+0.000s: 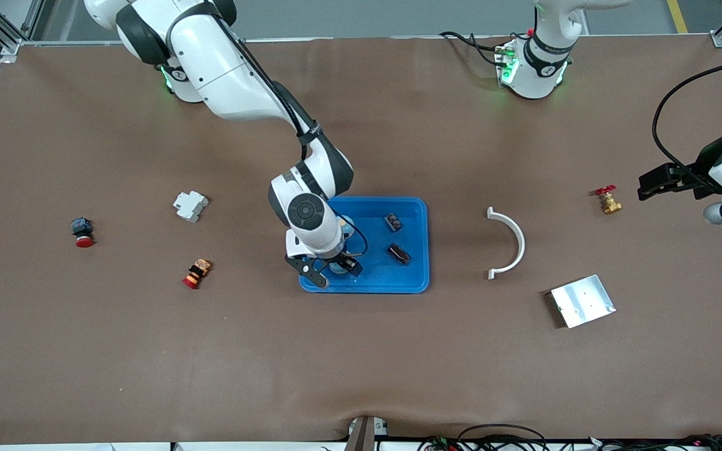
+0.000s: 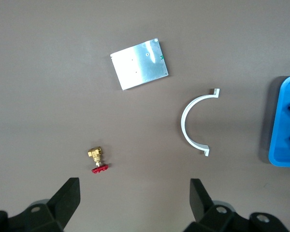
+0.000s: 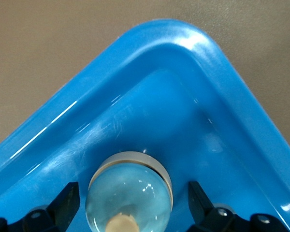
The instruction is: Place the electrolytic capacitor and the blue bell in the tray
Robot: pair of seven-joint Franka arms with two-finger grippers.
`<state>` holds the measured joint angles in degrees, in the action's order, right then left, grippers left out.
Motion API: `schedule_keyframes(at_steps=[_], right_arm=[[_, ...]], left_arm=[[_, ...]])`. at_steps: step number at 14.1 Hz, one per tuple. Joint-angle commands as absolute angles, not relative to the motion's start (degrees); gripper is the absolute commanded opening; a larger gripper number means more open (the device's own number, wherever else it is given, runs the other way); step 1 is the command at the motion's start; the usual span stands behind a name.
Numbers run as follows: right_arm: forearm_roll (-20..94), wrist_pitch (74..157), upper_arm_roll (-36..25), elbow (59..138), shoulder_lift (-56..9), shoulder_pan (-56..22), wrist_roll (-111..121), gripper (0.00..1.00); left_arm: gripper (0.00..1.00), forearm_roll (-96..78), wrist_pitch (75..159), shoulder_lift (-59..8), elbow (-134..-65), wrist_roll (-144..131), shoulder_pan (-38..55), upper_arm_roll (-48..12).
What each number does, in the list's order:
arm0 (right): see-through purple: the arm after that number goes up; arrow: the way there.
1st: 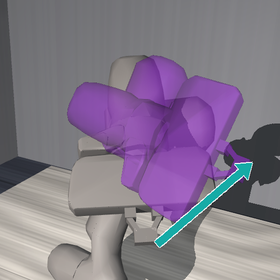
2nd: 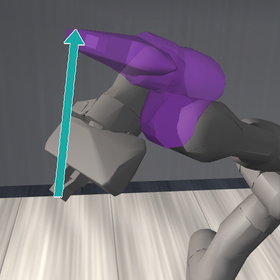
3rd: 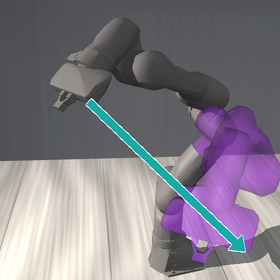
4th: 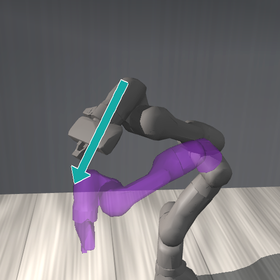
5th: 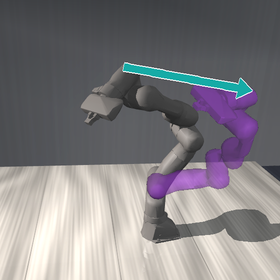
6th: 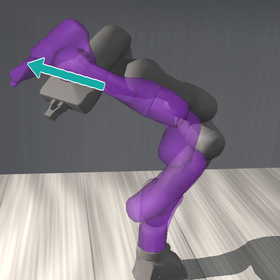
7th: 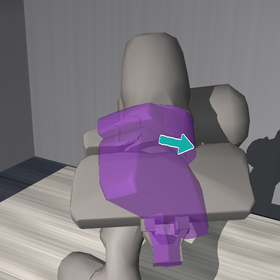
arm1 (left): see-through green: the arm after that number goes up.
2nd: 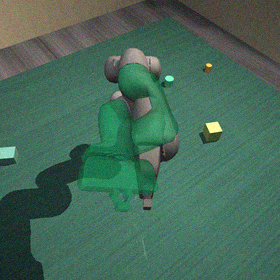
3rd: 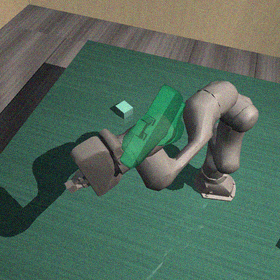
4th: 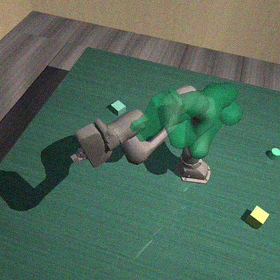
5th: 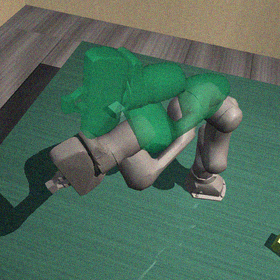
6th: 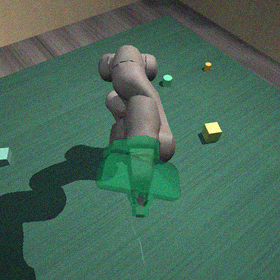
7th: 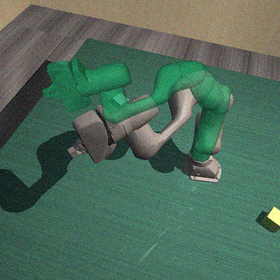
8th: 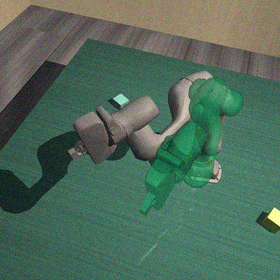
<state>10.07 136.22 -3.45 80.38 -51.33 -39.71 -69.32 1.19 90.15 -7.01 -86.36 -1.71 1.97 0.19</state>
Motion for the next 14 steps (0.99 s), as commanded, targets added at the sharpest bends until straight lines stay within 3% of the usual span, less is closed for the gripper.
schedule_keyframes(at_steps=[1, 6, 12, 14], right_arm=[[8.9, 135.3, -4.3, 78.8, -52.0, -40.0, -68.7, 1.0], [6.3, 128.8, -4.2, 76.7, -51.0, -38.2, -64.9, 1.0], [6.5, 122.5, -4.0, 72.7, -50.7, -35.9, -62.8, 1.0], [6.2, 120.5, -4.1, 72.6, -50.5, -35.2, -59.3, 1.0]], left_arm=[[1.0, -0.1, 89.4, -5.5, -86.0, -1.5, 1.8, 0.2], [1.0, -0.2, 89.9, -3.6, -87.9, -1.5, 1.7, 0.1], [1.0, -0.2, 98.7, 4.7, -102.0, -1.5, 1.7, 0.2], [1.0, -0.2, 98.7, 4.3, -101.6, -1.8, 1.7, 0.3]])
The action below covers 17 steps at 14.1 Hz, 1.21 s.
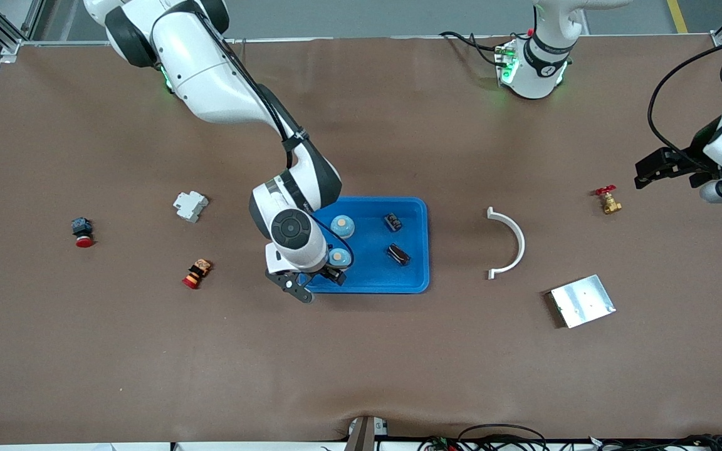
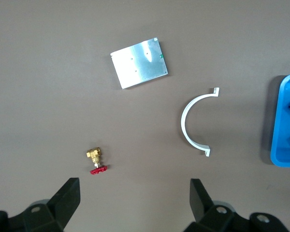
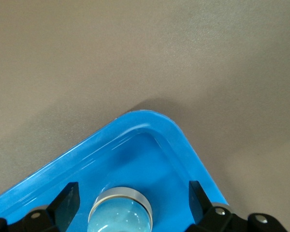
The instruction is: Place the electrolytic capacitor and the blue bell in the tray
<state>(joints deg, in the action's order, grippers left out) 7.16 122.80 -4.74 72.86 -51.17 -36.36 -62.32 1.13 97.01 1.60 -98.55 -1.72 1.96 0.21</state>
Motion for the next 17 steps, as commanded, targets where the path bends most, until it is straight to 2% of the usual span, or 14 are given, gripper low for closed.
schedule_keyframes(at_steps=[1, 3, 7, 12, 17], right_arm=[[6.4, 119.7, -4.1, 72.6, -50.0, -34.8, -56.8, 1.0], [6.3, 119.6, -4.1, 72.6, -49.5, -33.8, -54.4, 1.0], [3.8, 119.5, -4.7, 72.7, -49.3, -32.8, -46.5, 1.0], [3.7, 116.3, -4.7, 72.8, -44.2, -25.9, -42.3, 1.0], [2.4, 113.7, -5.8, 73.1, -40.5, -19.8, -28.0, 1.0]], left_arm=[[1.0, -0.1, 98.7, 3.9, -100.8, -1.8, 1.7, 0.3], [1.0, 0.0, 98.4, 2.1, -98.0, -2.7, 2.4, 0.2], [1.0, 0.2, 99.1, 1.6, -97.6, -4.6, 2.6, 0.2], [1.0, 0.1, 100.2, 0.0, -95.7, -4.7, 2.7, -1.1], [1.0, -0.1, 100.6, -1.4, -95.3, -5.4, 1.7, -1.1]])
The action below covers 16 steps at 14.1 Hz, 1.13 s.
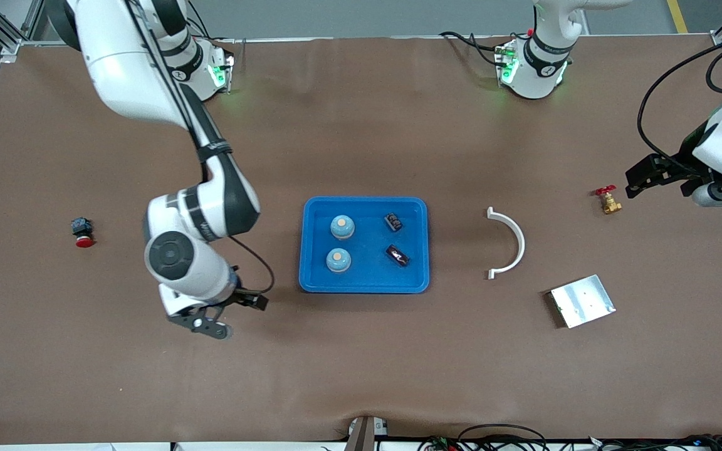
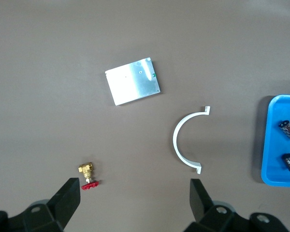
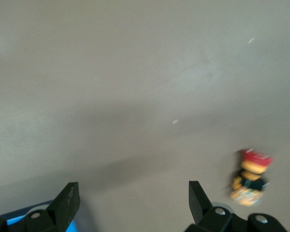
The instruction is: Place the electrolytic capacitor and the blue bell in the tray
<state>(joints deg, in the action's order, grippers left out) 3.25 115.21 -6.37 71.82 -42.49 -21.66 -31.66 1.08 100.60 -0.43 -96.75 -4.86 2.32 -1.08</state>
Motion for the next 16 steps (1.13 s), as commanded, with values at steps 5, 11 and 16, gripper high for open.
schedule_keyframes(at_steps=[5, 11, 16], right_arm=[[-1.1, 108.7, -5.8, 73.3, -34.4, -13.2, -14.6, 1.0], [-1.2, 101.5, -5.8, 74.3, -26.2, -7.7, -0.8, 1.0], [-1.1, 94.7, -5.7, 77.0, -17.8, -4.1, 0.5, 1.0]], left_arm=[[1.0, 0.0, 100.5, -1.4, -95.3, -5.4, 1.8, -1.0], [1.0, 0.0, 100.5, -1.4, -95.2, -5.4, 1.7, -1.0], [1.0, 0.1, 100.5, -1.8, -94.8, -5.4, 1.8, -1.0]])
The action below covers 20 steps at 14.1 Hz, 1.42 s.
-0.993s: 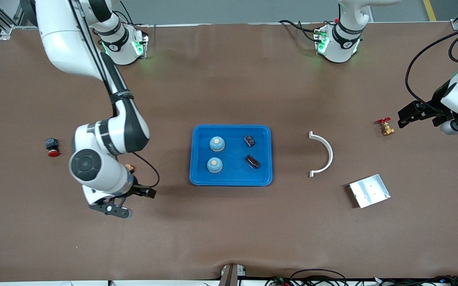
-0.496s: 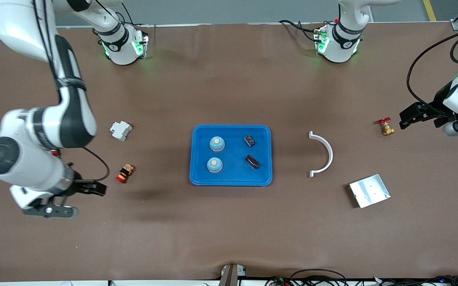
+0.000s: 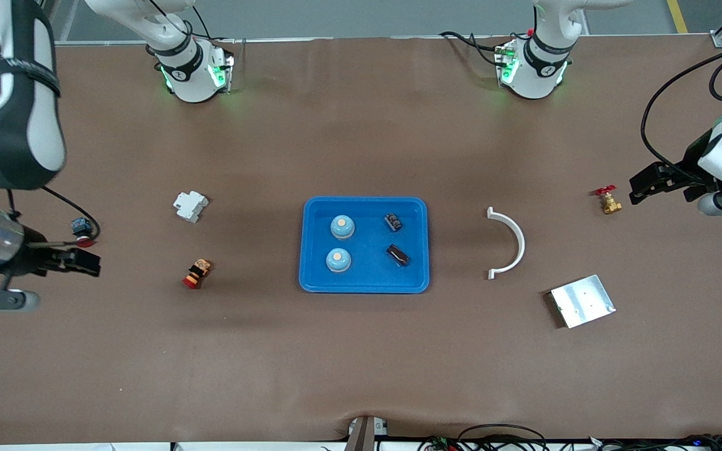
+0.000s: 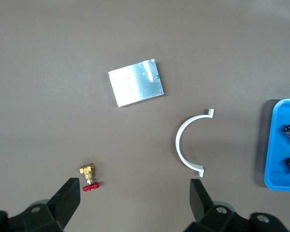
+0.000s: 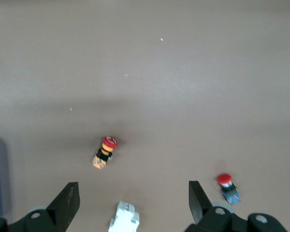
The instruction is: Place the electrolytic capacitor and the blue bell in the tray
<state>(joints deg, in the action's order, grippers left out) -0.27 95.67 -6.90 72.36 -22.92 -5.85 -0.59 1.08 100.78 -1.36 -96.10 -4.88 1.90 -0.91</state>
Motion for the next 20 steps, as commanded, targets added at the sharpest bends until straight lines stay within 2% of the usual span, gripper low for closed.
schedule_keyframes(at_steps=[1, 8, 20], right_arm=[[-1.1, 94.7, -5.7, 78.4, -15.8, -3.7, 1.2, 1.0], [-1.1, 95.4, -5.7, 88.6, -5.1, -3.0, 1.7, 1.0], [3.0, 98.8, -5.7, 99.1, 3.5, 0.5, -1.0, 1.0]], left_arm=[[1.0, 0.1, 100.5, -1.8, -94.5, -5.4, 2.0, -1.0], [1.0, 0.3, 100.5, -2.2, -94.5, -5.2, 1.6, -1.0], [1.0, 0.4, 100.5, -2.2, -94.4, -5.3, 1.7, -1.0]])
